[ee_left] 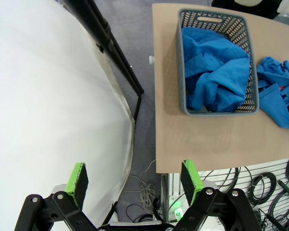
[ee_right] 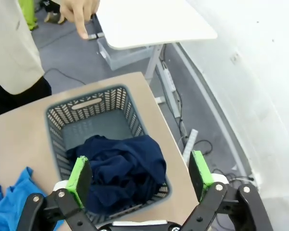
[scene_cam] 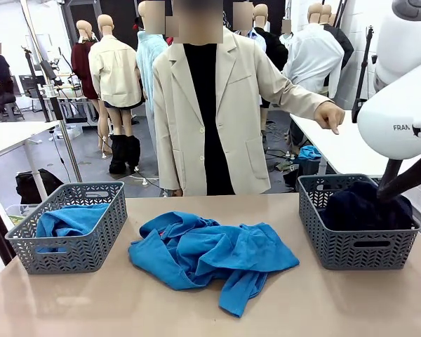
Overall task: Sort the tops and bottoms.
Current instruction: Lift clothes from the center of the table with your left hand.
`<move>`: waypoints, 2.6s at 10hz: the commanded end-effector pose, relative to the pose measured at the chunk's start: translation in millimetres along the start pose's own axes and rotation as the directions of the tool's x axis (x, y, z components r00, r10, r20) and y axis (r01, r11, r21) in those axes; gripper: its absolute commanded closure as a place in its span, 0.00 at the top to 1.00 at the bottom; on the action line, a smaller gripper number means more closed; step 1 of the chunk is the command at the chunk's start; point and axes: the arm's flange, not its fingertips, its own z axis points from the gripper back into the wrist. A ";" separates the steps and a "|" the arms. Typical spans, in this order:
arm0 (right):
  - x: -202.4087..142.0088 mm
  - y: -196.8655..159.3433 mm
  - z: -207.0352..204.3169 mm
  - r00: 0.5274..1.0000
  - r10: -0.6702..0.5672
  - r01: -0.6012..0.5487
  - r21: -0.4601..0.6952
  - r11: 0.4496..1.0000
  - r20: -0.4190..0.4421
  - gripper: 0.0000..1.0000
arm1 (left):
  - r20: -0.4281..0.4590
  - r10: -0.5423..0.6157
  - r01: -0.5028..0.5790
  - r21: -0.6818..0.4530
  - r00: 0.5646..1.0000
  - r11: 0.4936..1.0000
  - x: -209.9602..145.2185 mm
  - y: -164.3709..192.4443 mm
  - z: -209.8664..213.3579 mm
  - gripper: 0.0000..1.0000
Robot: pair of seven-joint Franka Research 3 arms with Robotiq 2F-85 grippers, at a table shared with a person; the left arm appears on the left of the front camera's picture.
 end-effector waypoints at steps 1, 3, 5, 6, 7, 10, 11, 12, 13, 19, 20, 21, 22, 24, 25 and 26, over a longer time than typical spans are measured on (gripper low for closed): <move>-10.8 1.3 -9.0 1.000 0.014 -0.014 -0.005 1.000 -0.022 1.00 | 0.003 0.005 -0.005 -0.006 1.000 1.000 1.0 -0.1 1.0 1.00; -10.8 1.3 -9.0 1.000 0.014 -0.014 -0.005 1.000 -0.022 1.00 | 0.003 0.005 -0.005 -0.006 1.000 1.000 1.0 -0.1 1.0 1.00; -10.2 -0.2 -9.1 1.000 0.007 -0.007 -0.006 1.000 -0.025 1.00 | 0.003 0.005 -0.005 -0.006 1.000 1.000 1.0 -0.1 1.0 1.00; 8.0 -37.1 -21.8 0.998 -0.060 0.058 -0.068 0.996 -0.036 1.00 | 0.003 0.005 -0.005 -0.006 1.000 1.000 1.0 -0.1 1.0 1.00; 21.9 -84.0 -34.4 0.992 -0.116 0.109 -0.135 0.985 -0.048 1.00 | 0.003 0.005 -0.005 -0.006 1.000 1.000 1.0 -0.1 1.0 1.00; 32.5 -159.0 -62.9 0.954 -0.289 0.269 -0.206 0.941 -0.074 1.00 | 0.003 0.005 -0.005 -0.006 1.000 1.000 1.0 -0.1 1.0 1.00; 29.8 -169.1 -78.5 0.945 -0.312 0.285 -0.226 0.932 -0.094 1.00 | 0.003 0.005 -0.005 -0.006 1.000 1.000 1.0 -0.1 1.0 1.00; 27.4 -171.2 -88.7 0.936 -0.330 0.297 -0.231 0.927 -0.121 1.00 | 0.003 0.005 -0.005 -0.006 1.000 1.000 1.0 -0.1 1.0 1.00; 25.1 -186.2 -64.1 0.948 -0.306 0.283 -0.208 0.936 -0.090 1.00 | 0.000 0.001 -0.001 0.000 1.000 1.000 -0.1 0.3 0.1 1.00; 25.1 -186.2 -64.1 0.948 -0.306 0.283 -0.208 0.936 -0.090 1.00 | 0.209 -0.454 0.498 -0.281 0.866 0.820 67.6 -205.3 -1.1 1.00; 25.1 -186.2 -64.1 0.948 -0.306 0.283 -0.208 0.936 -0.090 1.00 | 0.196 -0.481 0.519 -0.370 0.854 0.771 71.7 -239.1 -20.5 1.00; 25.1 -186.2 -64.1 0.948 -0.306 0.283 -0.208 0.936 -0.090 1.00 | 0.159 -0.500 0.519 -0.394 0.851 0.758 65.3 -259.0 -37.3 1.00; 25.1 -186.2 -64.1 0.948 -0.306 0.283 -0.208 0.936 -0.090 1.00 | 0.193 -0.445 0.485 -0.300 0.874 0.822 63.2 -238.6 1.1 1.00; 25.1 -186.2 -64.1 0.948 -0.306 0.283 -0.208 0.936 -0.090 1.00 | 0.193 -0.445 0.485 -0.300 0.874 0.822 63.2 -238.6 1.1 1.00; 25.1 -186.2 -64.1 0.948 -0.306 0.283 -0.208 0.936 -0.090 1.00 | 0.179 -0.464 0.497 -0.343 0.868 0.797 67.3 -259.4 -16.5 1.00; 25.1 -186.2 -64.1 0.948 -0.306 0.283 -0.208 0.936 -0.090 1.00 | 0.163 -0.519 0.542 -0.349 0.839 0.765 62.1 -265.3 -42.2 1.00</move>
